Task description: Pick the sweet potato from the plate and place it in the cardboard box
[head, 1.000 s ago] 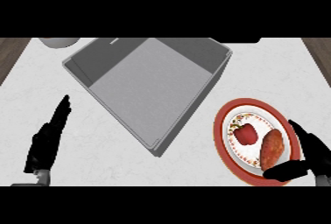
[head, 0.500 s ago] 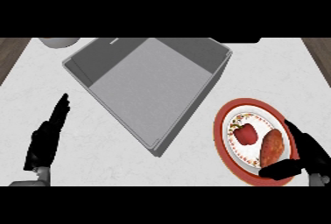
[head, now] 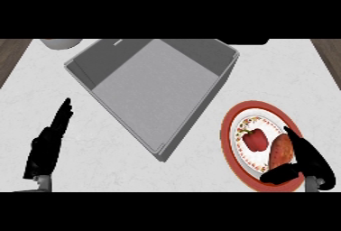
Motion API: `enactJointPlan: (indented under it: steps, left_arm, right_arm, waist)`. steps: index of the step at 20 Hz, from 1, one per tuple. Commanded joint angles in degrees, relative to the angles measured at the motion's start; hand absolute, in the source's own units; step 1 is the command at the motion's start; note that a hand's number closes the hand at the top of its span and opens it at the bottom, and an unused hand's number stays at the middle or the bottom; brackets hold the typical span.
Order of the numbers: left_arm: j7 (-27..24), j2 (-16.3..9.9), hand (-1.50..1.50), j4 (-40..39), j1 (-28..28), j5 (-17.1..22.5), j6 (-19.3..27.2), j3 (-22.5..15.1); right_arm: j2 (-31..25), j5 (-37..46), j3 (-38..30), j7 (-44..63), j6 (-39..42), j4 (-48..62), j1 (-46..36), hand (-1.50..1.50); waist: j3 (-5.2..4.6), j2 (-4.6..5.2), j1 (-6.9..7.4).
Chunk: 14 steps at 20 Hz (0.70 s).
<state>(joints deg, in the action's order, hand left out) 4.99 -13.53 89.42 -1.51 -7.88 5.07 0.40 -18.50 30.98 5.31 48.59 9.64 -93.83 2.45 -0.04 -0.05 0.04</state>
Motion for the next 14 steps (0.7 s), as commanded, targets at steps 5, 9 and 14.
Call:
enactJointPlan:
  steps: [5,9,14]
  left_arm:
    - [-3.56,0.41,0.00,-4.60,1.75,-0.33,-2.24,3.11]
    - [-2.16,-0.01,0.00,-1.31,-0.52,0.95,-3.39,3.26]
    - [-1.36,2.62,0.00,-2.73,2.23,-2.67,-0.69,0.39]
  right_arm:
    - [0.34,2.54,-2.10,-2.68,2.12,-1.38,1.04,1.50]
    - [-0.07,11.42,-1.02,-5.07,-5.47,3.86,-1.22,1.50]
    - [-3.03,15.44,3.87,-12.48,-3.53,7.17,-8.98,1.50]
  waist:
    - [0.03,0.03,-0.13]
    - [0.04,0.05,0.19]
    - [0.06,0.40,1.23]
